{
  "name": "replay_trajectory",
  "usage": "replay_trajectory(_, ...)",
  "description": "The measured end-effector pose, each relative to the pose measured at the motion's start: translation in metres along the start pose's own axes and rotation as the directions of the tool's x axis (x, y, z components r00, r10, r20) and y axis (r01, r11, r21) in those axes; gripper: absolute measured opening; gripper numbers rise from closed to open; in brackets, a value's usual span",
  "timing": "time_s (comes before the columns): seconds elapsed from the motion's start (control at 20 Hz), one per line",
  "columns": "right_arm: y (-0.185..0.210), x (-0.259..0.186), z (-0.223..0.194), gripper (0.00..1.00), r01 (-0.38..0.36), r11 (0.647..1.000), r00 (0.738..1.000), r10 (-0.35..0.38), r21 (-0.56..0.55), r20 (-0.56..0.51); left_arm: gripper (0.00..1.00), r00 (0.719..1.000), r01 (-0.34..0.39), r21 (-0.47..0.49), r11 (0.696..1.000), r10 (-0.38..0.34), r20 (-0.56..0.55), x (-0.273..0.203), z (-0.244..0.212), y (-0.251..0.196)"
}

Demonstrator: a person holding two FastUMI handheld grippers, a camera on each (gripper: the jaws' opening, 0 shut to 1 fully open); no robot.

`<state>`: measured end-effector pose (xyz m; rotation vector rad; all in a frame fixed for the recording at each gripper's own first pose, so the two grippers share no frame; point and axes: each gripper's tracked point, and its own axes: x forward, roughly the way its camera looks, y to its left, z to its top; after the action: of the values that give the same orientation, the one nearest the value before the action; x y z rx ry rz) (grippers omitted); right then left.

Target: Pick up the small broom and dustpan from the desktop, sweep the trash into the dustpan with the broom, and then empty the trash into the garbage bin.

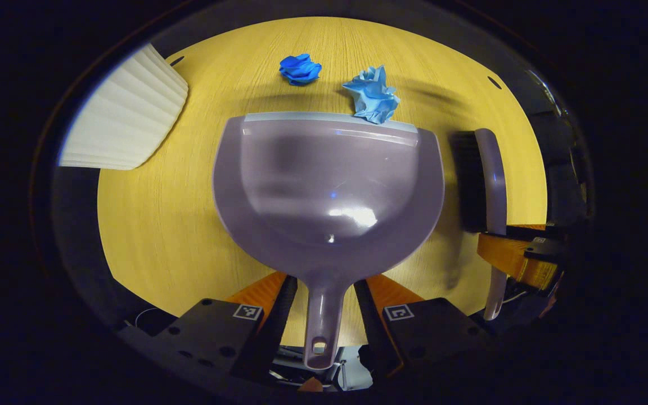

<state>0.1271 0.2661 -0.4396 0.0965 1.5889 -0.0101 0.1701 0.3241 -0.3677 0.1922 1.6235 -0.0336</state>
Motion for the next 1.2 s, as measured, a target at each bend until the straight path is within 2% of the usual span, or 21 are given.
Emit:
replay_trajectory(0.1,0.002,0.001,-0.002,0.43,-0.002,1.0,1.0,0.002,0.005,0.003,0.57,1.0,0.004,0.0,1.0,-0.004,-0.006,0.003,0.001,0.0)
replay_trajectory(0.15,0.003,0.003,-0.004,0.36,-0.01,1.0,1.0,0.01,-0.002,-0.009,0.48,1.0,0.011,0.003,1.0,-0.011,-0.012,0.005,0.002,-0.001)
replay_trajectory(0.2,0.004,0.003,-0.003,0.39,-0.013,1.0,1.0,0.013,-0.001,-0.006,0.47,1.0,0.009,0.005,1.0,-0.009,-0.019,0.005,0.001,-0.001)
replay_trajectory(0.3,0.004,0.003,-0.004,0.39,-0.025,1.0,1.0,0.024,-0.018,-0.016,0.36,1.0,-0.006,0.026,1.0,0.006,-0.021,0.005,0.004,-0.001)
replay_trajectory(0.4,0.003,0.004,-0.002,0.34,-0.035,0.999,0.999,0.034,-0.029,-0.016,0.34,1.0,-0.026,0.046,0.999,0.026,-0.016,0.002,0.004,0.0)
replay_trajectory(0.45,0.002,0.005,0.0,0.3,-0.041,0.998,0.999,0.041,-0.037,-0.01,0.28,0.999,-0.029,0.048,0.998,0.03,-0.021,0.002,0.004,-0.001)
replay_trajectory(0.5,0.0,0.004,-0.001,0.22,-0.049,0.998,0.999,0.048,-0.046,-0.013,0.29,0.999,-0.03,0.043,0.999,0.031,-0.027,0.002,0.004,-0.001)
replay_trajectory(0.55,0.0,0.003,0.0,0.26,-0.062,0.996,0.998,0.061,-0.068,-0.015,0.27,0.999,-0.03,0.04,0.999,0.031,-0.03,0.003,0.005,-0.001)
replay_trajectory(0.6,-0.003,0.001,0.0,0.26,-0.072,0.992,0.997,0.07,-0.099,-0.02,0.26,0.999,-0.033,0.036,0.999,0.034,-0.025,0.003,0.005,-0.001)
replay_trajectory(0.7,-0.009,0.002,0.005,0.18,-0.084,0.982,0.996,0.086,-0.169,0.004,0.25,0.999,-0.03,0.023,0.999,0.03,-0.025,0.003,0.004,-0.005)
replay_trajectory(0.75,-0.011,0.0,0.005,0.18,-0.108,0.971,0.994,0.108,-0.213,-0.012,0.24,0.999,-0.032,0.036,0.999,0.033,-0.016,0.004,0.002,-0.004)
replay_trajectory(0.85,-0.014,-0.001,0.019,0.18,-0.129,0.966,0.991,0.133,-0.225,0.004,0.23,0.999,-0.038,0.029,0.999,0.038,-0.013,0.005,-0.001,-0.003)
replay_trajectory(1.0,-0.019,-0.011,0.059,0.17,-0.121,0.959,0.99,0.135,-0.256,0.04,0.24,0.999,-0.038,0.034,0.999,0.039,-0.032,0.002,-0.009,0.001)
replay_trajectory(1.1,-0.025,-0.019,0.11,0.17,-0.058,0.952,0.989,0.096,-0.3,0.115,0.22,0.998,-0.056,0.061,0.997,0.058,-0.03,0.001,-0.012,0.013)
replay_trajectory(1.15,-0.023,-0.022,0.134,0.17,-0.037,0.941,0.988,0.085,-0.335,0.13,0.24,0.998,-0.059,0.076,0.995,0.061,-0.03,0.0,-0.012,0.018)
replay_trajectory(1.2,-0.016,-0.028,0.157,0.17,-0.025,0.929,0.986,0.083,-0.369,0.143,0.22,0.998,-0.058,0.097,0.994,0.062,-0.033,-0.001,-0.013,0.024)
